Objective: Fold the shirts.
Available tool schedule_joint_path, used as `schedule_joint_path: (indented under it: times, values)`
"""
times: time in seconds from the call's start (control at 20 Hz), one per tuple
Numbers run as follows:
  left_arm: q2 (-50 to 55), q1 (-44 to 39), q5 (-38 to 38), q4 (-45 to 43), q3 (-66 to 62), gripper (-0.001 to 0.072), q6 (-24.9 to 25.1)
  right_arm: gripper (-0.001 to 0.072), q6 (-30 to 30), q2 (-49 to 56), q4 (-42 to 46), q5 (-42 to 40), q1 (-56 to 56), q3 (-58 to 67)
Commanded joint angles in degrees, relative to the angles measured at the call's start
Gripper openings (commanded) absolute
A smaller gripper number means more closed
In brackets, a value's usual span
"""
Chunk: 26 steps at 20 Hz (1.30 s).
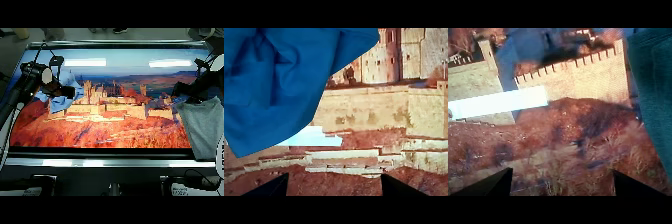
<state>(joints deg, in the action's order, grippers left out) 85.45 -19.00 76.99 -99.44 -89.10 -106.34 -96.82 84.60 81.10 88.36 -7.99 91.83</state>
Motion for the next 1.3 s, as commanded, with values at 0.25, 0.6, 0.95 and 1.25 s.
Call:
schedule_joint_path:
  times: [0.25, 0.6, 0.95, 1.25]
  values:
    - [-0.04, 0.0, -0.02, -0.02, 0.02, 0.072, 0.02, 0.0675, -0.02, 0.04, -0.02, 0.02, -0.02, 0.04]
    - [-0.04, 0.0, -0.13, -0.02, 0.02, 0.072, -0.04, 0.0675, 0.0, 0.04, -0.02, 0.02, -0.02, 0.04]
    - [0.92, -0.02, -15.08, -0.04, 0.02, 0.072, -0.39, 0.0674, -0.22, 0.07, -0.04, -7.91, -0.02, 0.04]
    - [13.44, 11.93, -12.46, -0.83, -11.93, 0.072, -0.22, 0.0674, -0.22, 0.24, -2.27, -13.14, -0.02, 0.04]
